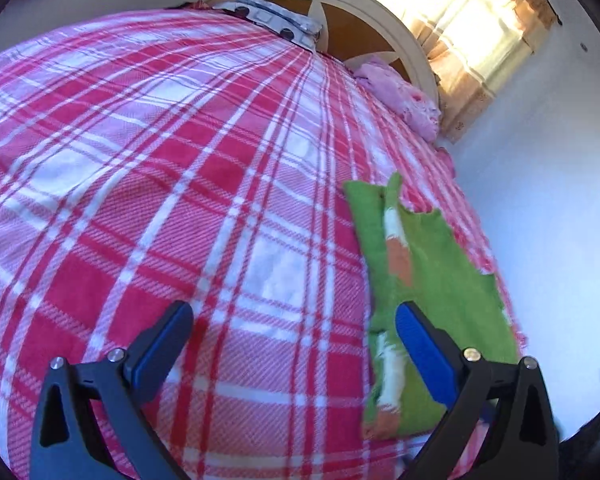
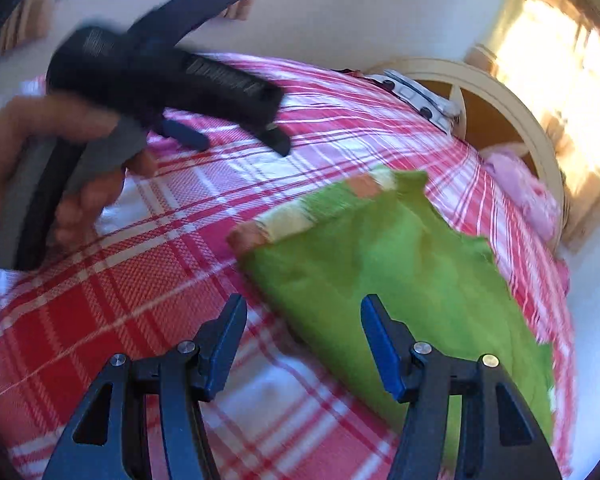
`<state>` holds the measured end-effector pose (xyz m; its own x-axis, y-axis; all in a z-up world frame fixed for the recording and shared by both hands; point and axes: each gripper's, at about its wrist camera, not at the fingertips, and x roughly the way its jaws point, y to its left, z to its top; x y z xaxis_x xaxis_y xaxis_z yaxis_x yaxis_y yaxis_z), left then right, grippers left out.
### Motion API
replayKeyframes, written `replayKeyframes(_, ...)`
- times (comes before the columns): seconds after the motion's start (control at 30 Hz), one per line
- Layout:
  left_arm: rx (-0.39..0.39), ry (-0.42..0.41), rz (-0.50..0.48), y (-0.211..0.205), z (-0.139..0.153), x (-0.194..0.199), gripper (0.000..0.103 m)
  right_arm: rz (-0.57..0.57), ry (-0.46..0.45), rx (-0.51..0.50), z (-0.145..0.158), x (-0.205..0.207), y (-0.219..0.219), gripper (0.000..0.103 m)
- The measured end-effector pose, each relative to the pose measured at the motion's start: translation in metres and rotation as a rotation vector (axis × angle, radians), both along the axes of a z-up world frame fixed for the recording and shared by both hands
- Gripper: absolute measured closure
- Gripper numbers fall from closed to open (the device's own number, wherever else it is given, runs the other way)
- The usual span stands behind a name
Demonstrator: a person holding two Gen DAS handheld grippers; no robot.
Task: Fold small clothes
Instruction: 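Grasp the sweater's side edge with the right tool while the left tool grasps the other side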
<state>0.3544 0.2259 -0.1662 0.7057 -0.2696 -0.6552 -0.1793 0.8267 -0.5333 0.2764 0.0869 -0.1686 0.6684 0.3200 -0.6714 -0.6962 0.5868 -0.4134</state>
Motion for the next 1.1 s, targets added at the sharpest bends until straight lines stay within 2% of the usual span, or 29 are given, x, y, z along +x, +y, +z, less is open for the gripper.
replayKeyframes(0.1, -0.031, -0.014, -0.044, -0.003, 0.005, 0.016, 0.001, 0.0, -0.042, -0.031, -0.008, 0.001, 0.011, 0.043)
replayKeyframes(0.23, -0.011, -0.022, -0.089, -0.014, 0.011, 0.036, 0.003, -0.005, -0.084, -0.057, -0.014, -0.001, 0.017, 0.044)
replayKeyframes(0.3, 0.016, -0.025, -0.125, -0.025, 0.016, 0.048, 0.005, -0.002, -0.088, -0.055, -0.013, -0.003, 0.016, 0.051)
replayKeyframes(0.37, 0.033, -0.038, -0.175, -0.04, 0.021, 0.06, 0.005, -0.009, -0.089, -0.059, -0.015, -0.003, 0.017, 0.063)
replayKeyframes(0.47, 0.064, -0.028, -0.248, -0.057, 0.022, 0.077, 0.005, -0.031, -0.087, -0.063, -0.017, 0.001, 0.017, 0.063)
replayKeyframes(0.57, 0.144, -0.02, -0.288, -0.069, 0.019, 0.097, 0.007, -0.033, -0.104, -0.067, -0.018, -0.001, 0.018, 0.063)
replayKeyframes(0.63, 0.157, 0.001, -0.308, -0.07, 0.014, 0.109, 0.021, -0.034, -0.108, -0.067, -0.019, -0.002, 0.018, 0.063)
replayKeyframes(0.7, 0.142, 0.015, -0.321, -0.069, 0.011, 0.12, 0.026, -0.034, -0.11, -0.067, -0.02, -0.004, 0.019, 0.063)
replayKeyframes(0.8, 0.133, 0.047, -0.34, -0.071, 0.005, 0.133, 0.039, -0.032, -0.118, -0.076, -0.021, -0.009, 0.021, 0.063)
replayKeyframes(1.0, 0.011, 0.07, -0.356, -0.068, -0.006, 0.145, 0.04, -0.022, -0.163, -0.111, -0.025, -0.017, 0.027, 0.063)
replayKeyframes(1.07, -0.024, 0.067, -0.354, -0.062, -0.008, 0.148, 0.054, -0.02, -0.144, -0.099, -0.024, -0.016, 0.026, 0.067)
replayKeyframes(1.1, -0.045, 0.072, -0.357, -0.058, -0.012, 0.15, 0.081, -0.017, -0.131, -0.093, -0.023, -0.017, 0.026, 0.068)
